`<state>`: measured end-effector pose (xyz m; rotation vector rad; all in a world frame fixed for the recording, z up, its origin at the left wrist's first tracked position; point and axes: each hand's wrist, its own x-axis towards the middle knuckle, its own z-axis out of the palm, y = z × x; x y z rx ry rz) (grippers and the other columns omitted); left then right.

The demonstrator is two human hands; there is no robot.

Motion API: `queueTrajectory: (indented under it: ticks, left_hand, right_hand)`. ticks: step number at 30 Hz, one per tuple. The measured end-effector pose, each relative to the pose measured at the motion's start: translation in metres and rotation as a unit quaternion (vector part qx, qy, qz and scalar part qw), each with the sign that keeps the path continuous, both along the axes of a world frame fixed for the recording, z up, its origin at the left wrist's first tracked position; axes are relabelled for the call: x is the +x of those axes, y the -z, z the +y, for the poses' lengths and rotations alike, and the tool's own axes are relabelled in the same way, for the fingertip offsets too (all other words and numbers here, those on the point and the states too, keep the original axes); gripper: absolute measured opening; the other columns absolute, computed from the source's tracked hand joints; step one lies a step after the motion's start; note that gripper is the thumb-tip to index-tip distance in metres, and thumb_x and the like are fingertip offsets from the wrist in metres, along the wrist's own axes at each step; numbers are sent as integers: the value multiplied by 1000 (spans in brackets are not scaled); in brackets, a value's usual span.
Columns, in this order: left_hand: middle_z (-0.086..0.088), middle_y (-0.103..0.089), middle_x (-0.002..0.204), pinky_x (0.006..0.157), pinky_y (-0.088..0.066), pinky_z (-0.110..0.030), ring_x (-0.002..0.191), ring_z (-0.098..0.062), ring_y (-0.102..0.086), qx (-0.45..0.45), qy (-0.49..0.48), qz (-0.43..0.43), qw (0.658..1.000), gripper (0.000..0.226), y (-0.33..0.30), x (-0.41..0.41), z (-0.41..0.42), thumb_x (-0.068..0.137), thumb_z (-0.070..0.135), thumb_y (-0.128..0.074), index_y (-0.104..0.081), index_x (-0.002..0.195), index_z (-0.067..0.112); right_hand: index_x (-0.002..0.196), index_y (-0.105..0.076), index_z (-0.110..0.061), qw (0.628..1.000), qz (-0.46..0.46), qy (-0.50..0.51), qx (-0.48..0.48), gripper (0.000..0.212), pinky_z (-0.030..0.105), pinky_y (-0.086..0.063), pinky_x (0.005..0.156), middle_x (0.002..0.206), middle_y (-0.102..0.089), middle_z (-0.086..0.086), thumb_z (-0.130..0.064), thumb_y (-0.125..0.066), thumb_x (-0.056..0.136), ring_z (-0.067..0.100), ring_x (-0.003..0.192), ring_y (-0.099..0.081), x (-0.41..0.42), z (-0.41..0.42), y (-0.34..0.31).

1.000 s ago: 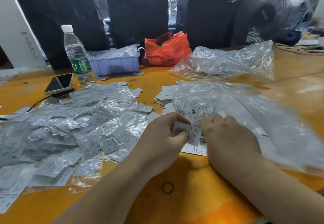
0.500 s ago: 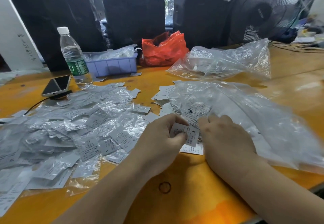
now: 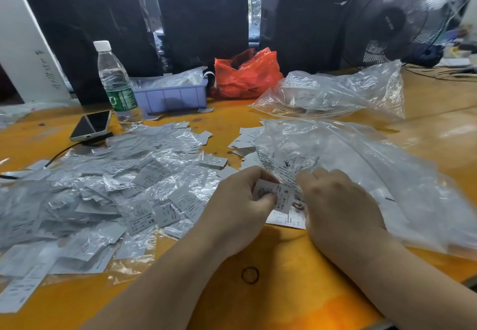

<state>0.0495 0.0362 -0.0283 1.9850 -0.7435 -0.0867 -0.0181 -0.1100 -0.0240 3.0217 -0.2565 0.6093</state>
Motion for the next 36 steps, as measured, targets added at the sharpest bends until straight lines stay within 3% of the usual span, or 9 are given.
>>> queueTrajectory:
  ticks: [3,5,7,10,14,17,22,28,36]
  left_hand:
    - [15,-67,81,54,-44,-11,68,1,-61,-12,-15,3,1000,19,-5,2,4,92,21,-63,-61,93,39]
    - [13,-69,81,54,-49,-18,66,-5,-63,-32,-31,12,999,24,-10,3,9,92,20,-63,-58,99,42]
    - [12,-71,78,55,-51,-28,65,-17,-62,-61,-53,25,996,30,-15,6,15,93,17,-61,-55,105,43]
    - [8,-71,76,52,-48,-24,56,-9,-57,-95,-86,33,991,39,-21,12,25,90,10,-57,-54,112,42]
    - [3,-69,80,51,-51,-24,53,-5,-58,-121,-126,33,984,40,-28,21,35,89,6,-54,-55,112,39]
    - [-2,-68,81,50,-51,-28,52,-12,-59,-159,-154,36,974,39,-33,26,41,87,2,-51,-59,104,36]
    - [2,-65,71,44,-46,-25,49,-14,-57,-213,-176,34,960,30,-37,31,49,86,-1,-48,-65,93,23]
    - [2,-67,72,48,-47,-26,52,-11,-58,-186,-177,54,965,27,-35,36,48,86,2,-49,-68,75,18]
    - [16,-68,71,56,-49,-26,61,-3,-59,-115,-172,147,967,45,-32,34,43,97,49,-45,-70,76,19]
  right_hand:
    - [95,-67,-8,993,-97,-42,45,38,34,-49,53,81,-67,10,7,-74,61,33,69,-60,-4,-2,1]
    - [100,-69,-4,975,-179,-105,80,36,40,-55,57,81,-68,13,11,-72,67,34,69,-62,-2,-2,2]
    - [107,-68,-8,949,-222,-162,155,30,28,-54,64,85,-69,5,4,-71,80,20,74,-62,0,-2,2]
    - [111,-64,-25,903,-220,-205,305,31,8,-46,69,81,-65,-15,-7,-69,86,3,78,-62,3,1,-3]
    - [113,-58,-37,817,-182,-245,489,37,25,-54,76,86,-68,-4,-11,-68,88,12,81,-67,13,11,-21]
    - [117,-56,-30,745,-145,-286,585,38,31,-58,65,85,-69,4,-5,-65,90,18,67,-68,34,25,-42]
    - [114,-56,-21,692,-138,-343,620,29,30,-55,56,83,-66,11,-3,-62,92,22,56,-64,83,48,-68]
    - [91,-64,-19,694,-151,-334,620,10,27,-53,54,74,-69,10,-12,-69,85,20,56,-66,98,47,-41]
    - [77,-61,-15,644,-129,-281,699,19,31,-57,67,78,-69,12,-3,-75,80,24,73,-69,99,42,-31]
